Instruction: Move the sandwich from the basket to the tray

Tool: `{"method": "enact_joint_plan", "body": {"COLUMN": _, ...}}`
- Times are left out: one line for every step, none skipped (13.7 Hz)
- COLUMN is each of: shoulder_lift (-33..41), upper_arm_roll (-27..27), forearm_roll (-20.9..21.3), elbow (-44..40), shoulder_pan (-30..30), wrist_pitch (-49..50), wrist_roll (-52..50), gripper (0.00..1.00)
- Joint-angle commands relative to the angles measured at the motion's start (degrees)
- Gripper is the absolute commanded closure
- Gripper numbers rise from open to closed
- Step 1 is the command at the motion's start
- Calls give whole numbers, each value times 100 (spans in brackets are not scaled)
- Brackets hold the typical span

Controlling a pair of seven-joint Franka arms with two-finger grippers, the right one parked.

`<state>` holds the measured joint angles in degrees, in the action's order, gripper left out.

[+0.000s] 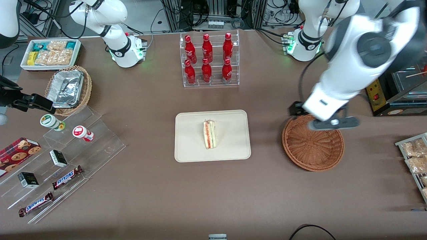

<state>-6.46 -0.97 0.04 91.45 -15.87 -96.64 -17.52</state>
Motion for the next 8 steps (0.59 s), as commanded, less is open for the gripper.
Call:
{"method": "enact_joint_plan", "body": {"shoulder_lift": 601, "upper_arm_roll": -61, "forearm_roll": -74, "elbow": 540, "shoulder_pan": 469, "wrist_pitch": 126, "wrist_roll": 669, "gripper": 0}}
{"method": "enact_joint_plan", "body": {"shoulder_lift": 672, "upper_arm_roll": -61, "forearm_roll": -74, "elbow": 541, "shoulder_pan": 575, "wrist_pitch": 267, "wrist_roll": 924, "gripper": 0}}
{"method": "enact_joint_plan", "body": {"shoulder_lift": 742, "upper_arm_roll": -61, "forearm_roll": -74, "elbow": 549, "shoulder_pan": 689, "wrist_pitch": 390, "wrist_roll": 1117, "gripper": 0}}
{"method": "enact_joint_plan", "body": {"shoulder_lift": 847, "upper_arm_roll": -61, "forearm_roll": -74, "elbow": 610, "shoulder_pan": 795, "wrist_pitch": 426, "wrist_roll": 1206, "gripper": 0}}
{"method": "enact_joint_plan", "body": {"shoulder_lift": 953, "upper_arm_roll": -61, "forearm_roll": -74, "elbow": 689, "shoulder_pan": 822, "wrist_pitch": 418, "wrist_roll": 1216, "gripper": 0}}
{"method": "enact_joint_plan", "body": {"shoulder_lift": 1049, "upper_arm_roll": -61, "forearm_roll": -74, "elbow": 760, "shoulder_pan": 883, "wrist_pitch": 452, "wrist_roll": 1268, "gripper": 0}}
{"method": "enact_joint_plan", "body": {"shoulder_lift": 1146, "upper_arm_roll": -52, "forearm_roll": -66, "elbow": 856, "shoulder_pan": 901, "wrist_pitch": 487, "wrist_roll": 1356, "gripper": 0}}
{"method": "enact_joint_plan", "body": {"shoulder_lift": 1199, "upper_arm_roll": -44, "forearm_roll": -66, "elbow": 883, "shoulder_pan": 927, "wrist_pitch": 497, "wrist_roll": 1383, "gripper": 0}}
